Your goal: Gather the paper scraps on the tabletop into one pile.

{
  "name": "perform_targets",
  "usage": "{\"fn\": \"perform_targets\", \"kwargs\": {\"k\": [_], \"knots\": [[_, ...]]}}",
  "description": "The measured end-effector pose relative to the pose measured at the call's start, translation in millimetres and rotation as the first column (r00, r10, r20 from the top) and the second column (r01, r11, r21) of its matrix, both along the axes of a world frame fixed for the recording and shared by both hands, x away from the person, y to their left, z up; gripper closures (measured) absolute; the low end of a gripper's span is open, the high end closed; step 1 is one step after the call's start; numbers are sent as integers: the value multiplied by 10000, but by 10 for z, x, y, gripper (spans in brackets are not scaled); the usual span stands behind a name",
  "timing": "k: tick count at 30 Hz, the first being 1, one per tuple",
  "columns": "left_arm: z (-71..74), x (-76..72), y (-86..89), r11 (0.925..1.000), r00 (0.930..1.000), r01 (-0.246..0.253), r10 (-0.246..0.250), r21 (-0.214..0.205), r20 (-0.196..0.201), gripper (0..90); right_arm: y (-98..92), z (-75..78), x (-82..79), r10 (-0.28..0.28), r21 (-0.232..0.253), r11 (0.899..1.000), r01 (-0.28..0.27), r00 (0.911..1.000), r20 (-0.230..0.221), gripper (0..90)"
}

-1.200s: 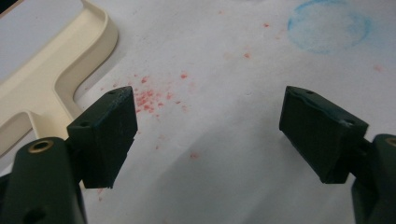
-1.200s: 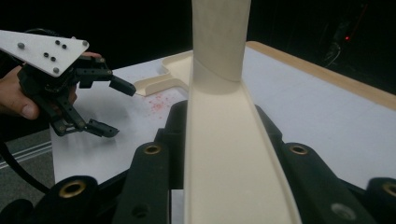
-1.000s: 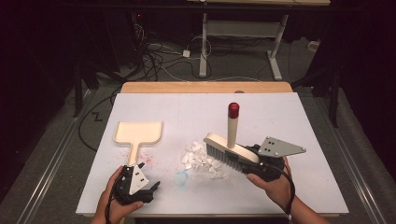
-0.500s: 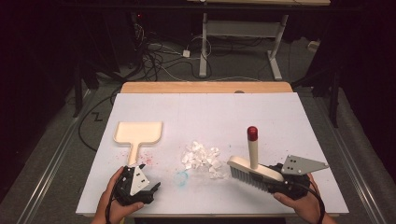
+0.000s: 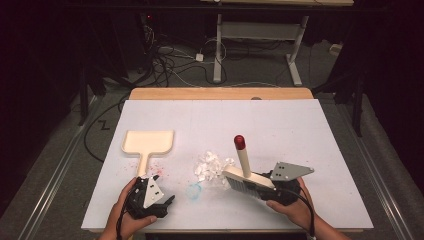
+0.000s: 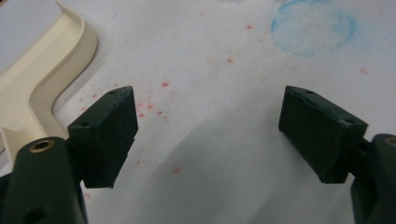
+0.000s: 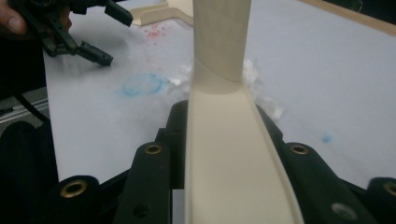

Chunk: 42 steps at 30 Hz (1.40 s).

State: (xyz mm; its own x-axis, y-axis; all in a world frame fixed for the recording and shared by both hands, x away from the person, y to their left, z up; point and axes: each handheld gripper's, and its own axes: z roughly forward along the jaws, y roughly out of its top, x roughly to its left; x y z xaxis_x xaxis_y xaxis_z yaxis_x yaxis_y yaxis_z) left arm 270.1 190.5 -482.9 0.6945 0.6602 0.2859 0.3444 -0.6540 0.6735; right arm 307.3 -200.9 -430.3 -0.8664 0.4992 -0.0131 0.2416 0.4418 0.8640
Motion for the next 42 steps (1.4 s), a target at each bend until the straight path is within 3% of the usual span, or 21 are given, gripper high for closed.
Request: {"fn": "perform_targets", "kwargs": {"k": [7,16,23,25,30,32,35,37,42], "knots": [[0,-5,10,10000,10000,-3,3,6,7,185,194,66,87,175,263,9995,-185,9991,396,676],[17,-36,47,9999,9999,-107,109,-96,126,187,-208,281,-100,0,604,9982,-24,9992,390,675],[38,-30,25,9999,9997,-81,84,-122,218,186,-443,362,-94,-817,669,9947,782,9953,514,675],[34,-25,27,9999,9997,-91,94,-142,206,186,-459,330,-63,-1072,455,9935,1043,9921,658,675],[34,-25,23,9999,9998,-42,44,-102,198,186,-405,142,79,-1790,-371,9824,1832,9792,953,675],[37,-29,27,9999,9998,-55,58,-131,213,186,-366,63,135,-1844,-465,9810,1884,9798,779,676],[30,-25,23,9999,9998,-65,68,-133,184,187,-272,4,172,-1556,-340,9870,1574,9866,490,675],[28,-23,16,10000,9999,-41,42,-59,133,186,-155,-3,186,-1376,-422,9892,1403,9887,601,675],[22,-19,3,10000,10000,-2,2,-9,96,186,112,14,250,-1034,-92,9945,1042,9926,638,675]]}}
